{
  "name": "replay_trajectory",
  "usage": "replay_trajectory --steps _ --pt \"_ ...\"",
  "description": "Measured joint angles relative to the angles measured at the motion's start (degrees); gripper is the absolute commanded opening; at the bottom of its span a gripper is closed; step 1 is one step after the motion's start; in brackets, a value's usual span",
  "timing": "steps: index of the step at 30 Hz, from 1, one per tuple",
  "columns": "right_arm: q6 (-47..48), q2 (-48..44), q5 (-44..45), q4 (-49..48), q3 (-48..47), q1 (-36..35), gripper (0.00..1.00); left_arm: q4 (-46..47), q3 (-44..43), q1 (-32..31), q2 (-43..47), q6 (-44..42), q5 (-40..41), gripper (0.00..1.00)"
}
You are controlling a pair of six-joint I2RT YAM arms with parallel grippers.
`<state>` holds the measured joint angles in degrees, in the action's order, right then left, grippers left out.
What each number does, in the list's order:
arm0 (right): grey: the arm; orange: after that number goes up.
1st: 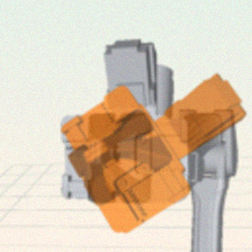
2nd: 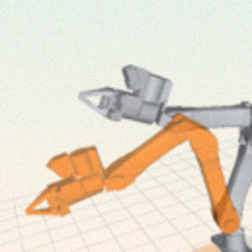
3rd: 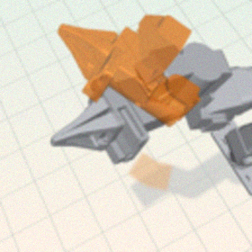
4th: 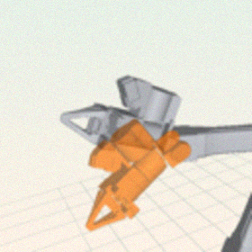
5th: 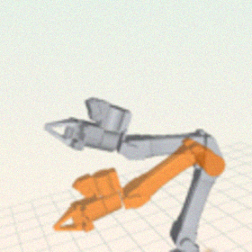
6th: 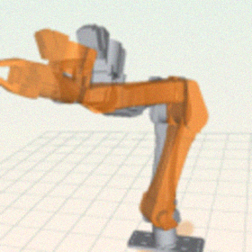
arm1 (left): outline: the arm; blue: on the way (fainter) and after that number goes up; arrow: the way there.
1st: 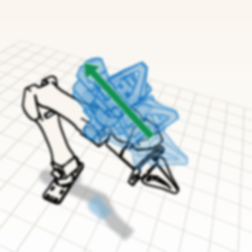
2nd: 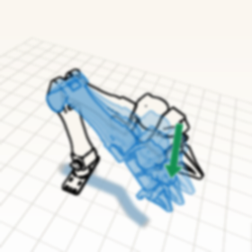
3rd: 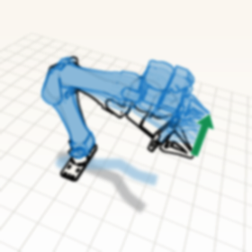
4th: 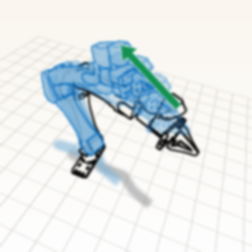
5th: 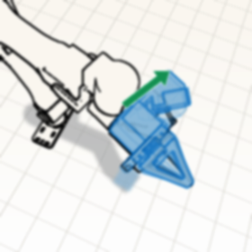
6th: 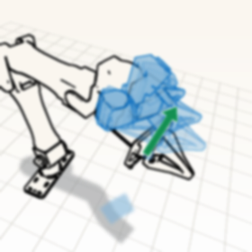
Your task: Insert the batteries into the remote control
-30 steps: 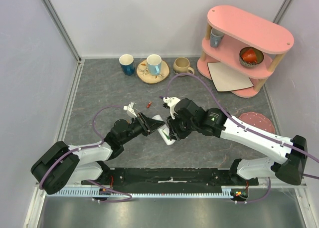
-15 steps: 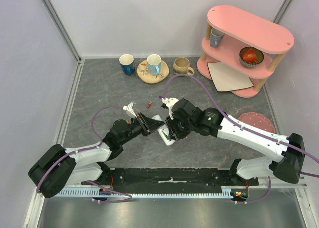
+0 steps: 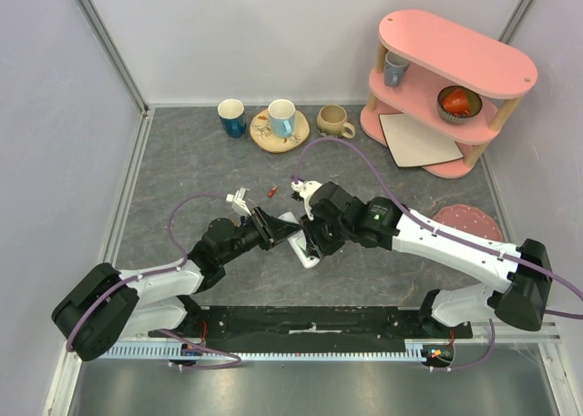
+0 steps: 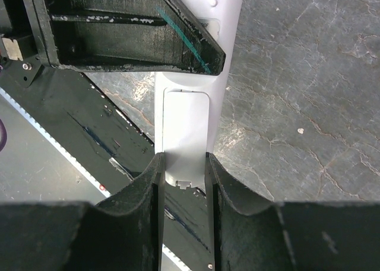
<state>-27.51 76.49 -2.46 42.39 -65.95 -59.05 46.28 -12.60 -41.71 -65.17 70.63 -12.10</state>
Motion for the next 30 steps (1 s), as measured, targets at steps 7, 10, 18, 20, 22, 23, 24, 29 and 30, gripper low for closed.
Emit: replay_trajectory --steps 7,10,18,20,22,23,24,29,30 --pt "0.0 0.2 0.0 -0.3 0.0 0.0 0.00 -0.5 -0.1 -0.2 0.2 0.0 0.0 0.02" --pt "-0.1 0.3 0.0 -0.3 0.0 0.0 0.00 -0.5 -0.3 -0.2 0.2 0.0 0.0 0.02" --pt "-0.2 0.6 0.3 -0.3 0.0 -0.1 0.00 -0.8 -0.3 -0.3 1.0 0.0 0.0 0.02" --pt "-0.2 0.7 0.4 -0.4 0.0 -0.1 0.00 -0.8 -0.3 -0.3 1.2 0.0 0.0 0.02" --pt "-0.2 0.9 0.5 -0.4 0.0 -0.1 0.00 -0.8 -0.3 -0.4 1.4 0.0 0.1 0.02" --pt "-0.3 1.0 0.5 -0.4 0.0 -0.2 0.00 -0.8 -0.3 -0.5 1.4 0.0 0.1 0.02" --pt "-0.4 1.1 0.6 -0.4 0.0 -0.2 0.00 -0.8 -0.3 -0.5 1.4 0.0 0.1 0.02" --pt "-0.6 1.4 0.9 -0.3 0.0 -0.4 0.00 -0.6 -0.3 -0.8 1.4 0.0 0.2 0.02" --pt "-0.6 1.4 0.9 -0.3 0.0 -0.4 0.00 -0.5 -0.3 -0.8 1.4 0.0 0.2 0.02"
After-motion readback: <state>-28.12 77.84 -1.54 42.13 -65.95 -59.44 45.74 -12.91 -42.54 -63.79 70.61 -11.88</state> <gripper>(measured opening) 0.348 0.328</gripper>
